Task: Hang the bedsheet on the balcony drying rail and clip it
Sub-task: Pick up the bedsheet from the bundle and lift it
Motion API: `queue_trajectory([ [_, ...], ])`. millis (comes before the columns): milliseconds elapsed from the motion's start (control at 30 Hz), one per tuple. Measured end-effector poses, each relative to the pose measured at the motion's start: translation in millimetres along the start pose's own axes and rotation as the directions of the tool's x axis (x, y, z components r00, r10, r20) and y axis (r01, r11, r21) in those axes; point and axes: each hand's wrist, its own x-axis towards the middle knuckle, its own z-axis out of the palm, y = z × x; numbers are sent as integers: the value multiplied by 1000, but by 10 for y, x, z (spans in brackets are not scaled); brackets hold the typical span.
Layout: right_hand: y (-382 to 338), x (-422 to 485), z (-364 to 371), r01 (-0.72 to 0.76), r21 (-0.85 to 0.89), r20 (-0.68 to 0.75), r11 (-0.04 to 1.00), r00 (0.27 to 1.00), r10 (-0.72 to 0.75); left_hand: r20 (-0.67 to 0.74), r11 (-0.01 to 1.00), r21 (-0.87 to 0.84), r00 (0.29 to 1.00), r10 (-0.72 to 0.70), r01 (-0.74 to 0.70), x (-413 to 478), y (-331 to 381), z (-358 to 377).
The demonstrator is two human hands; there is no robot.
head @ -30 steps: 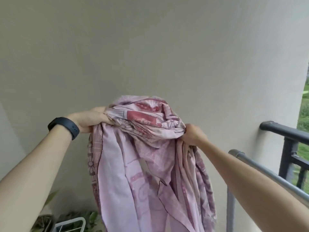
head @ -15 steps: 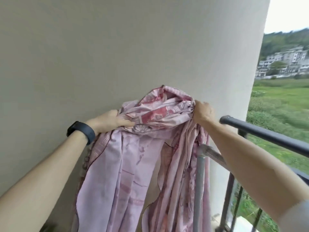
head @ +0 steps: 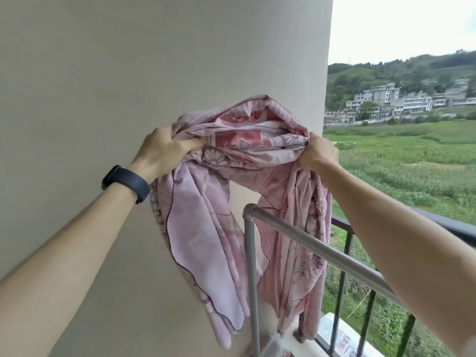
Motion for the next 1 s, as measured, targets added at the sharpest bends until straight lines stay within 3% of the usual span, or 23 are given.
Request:
queue_trajectory([
  [167, 186, -297, -689, 39, 31, -85, 999, 996, -36, -104, 994, -58, 991, 85, -92, -532, 812, -176],
  [333, 440, -653, -1233, 104, 32, -130, 994, 987, -99, -165, 997, -44, 985, 52, -60, -1220, 1329, -238],
  [567, 692, -1376, -1547, 108, 92, -88, 990, 991, -100, -199, 999, 41, 980, -24, 32, -2085, 1635, -147],
  [633, 768, -1543, -1648, 75, 93, -7, 993, 997, -74, -186, 994, 90, 982, -38, 55, -2310, 1576, -19],
  [667, 817, -1597, -1690, 74, 33, 98, 997, 992, -77, -109, 996, 76, 993, -44, 52, -2413, 1496, 56],
  [733, 922, -1709, -1790, 87, -100, 329, 991, 943, -50, 263, 996, 20, 961, -91, 89, -2640, 1310, 220],
  [800, 995, -1827, -1898, 121, -197, 502, 973, 865, -6, 638, 971, 150, 732, -240, 188, -2851, 1149, 416],
  [833, 997, -1930, -1974, 128, -173, 543, 977, 840, -14, 715, 946, 233, 619, -324, 225, -2914, 1056, 513],
  [867, 974, -2041, -2041, 131, -124, 544, 984, 838, -43, 734, 925, 286, 564, -379, 250, -2939, 970, 602],
  [900, 942, -2181, -2104, 123, -70, 526, 990, 848, -68, 726, 915, 305, 559, -402, 263, -2952, 911, 675],
  [1000, 821, -2639, -2158, 249, -51, 445, 967, 873, -201, 645, 923, 265, 660, -385, 280, -2866, 776, 863],
])
